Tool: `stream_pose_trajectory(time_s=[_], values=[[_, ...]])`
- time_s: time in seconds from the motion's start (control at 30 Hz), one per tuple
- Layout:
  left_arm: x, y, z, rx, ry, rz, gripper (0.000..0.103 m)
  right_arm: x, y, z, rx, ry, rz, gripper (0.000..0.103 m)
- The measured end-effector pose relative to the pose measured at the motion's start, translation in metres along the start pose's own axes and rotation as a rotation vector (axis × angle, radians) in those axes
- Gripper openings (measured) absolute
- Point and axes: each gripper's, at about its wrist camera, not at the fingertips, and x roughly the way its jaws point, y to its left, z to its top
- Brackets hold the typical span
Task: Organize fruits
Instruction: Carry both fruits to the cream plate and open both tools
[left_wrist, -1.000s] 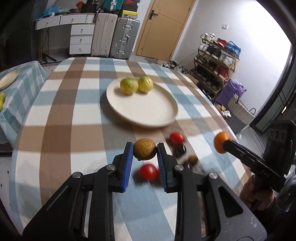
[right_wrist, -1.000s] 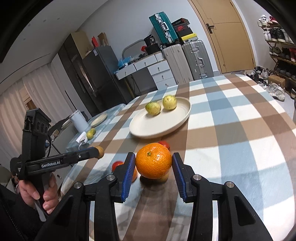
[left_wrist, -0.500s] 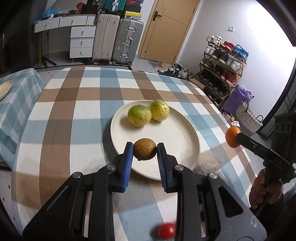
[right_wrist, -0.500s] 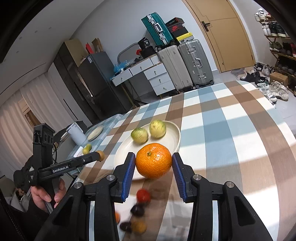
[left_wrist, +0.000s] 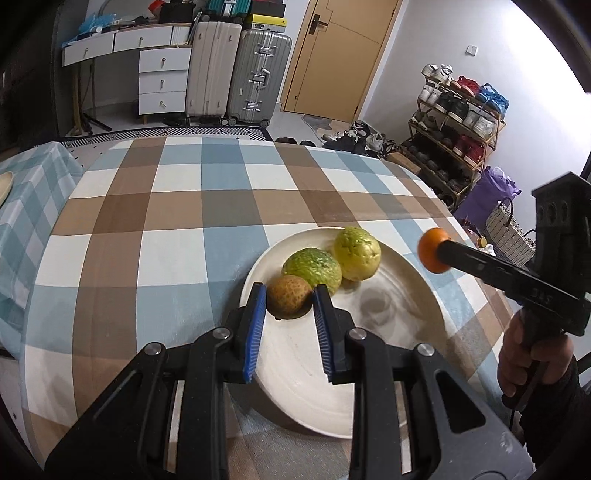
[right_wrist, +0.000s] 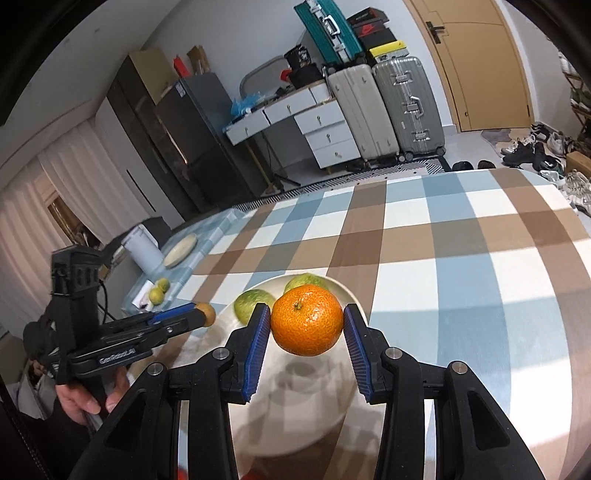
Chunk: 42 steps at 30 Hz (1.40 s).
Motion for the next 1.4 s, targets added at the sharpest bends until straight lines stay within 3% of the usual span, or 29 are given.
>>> stream_pose_trajectory(time_s=[0.3, 0.8, 0.9, 1.17, 1.4], values=[[0.018, 0.005, -0.006, 0.004, 0.025, -0.012, 0.023, 0.033, -0.005, -0.004, -0.026, 0.067, -0.051, 0.042], [0.027, 0.004, -0.007, 0.028, 0.033, 0.011, 0.024, 0.047, -0.001, -0.002, -0.076, 0.065, -0.102, 0.043], [0.021, 0.001, -0.008, 0.038, 0.021, 0.033, 0.026, 0.043, -0.001, -0.001, -0.070, 0.046, -0.094, 0.052], [-0.016, -0.005, -0.014, 0.029, -0.023, 0.083, 0.047, 0.005, 0.011, -0.004, -0.070, -0.026, -0.087, 0.065], [-0.061, -0.021, -0.033, 0.015, -0.068, 0.132, 0.081, -0.045, 0.029, -0.025, -0.058, -0.092, -0.084, 0.073]])
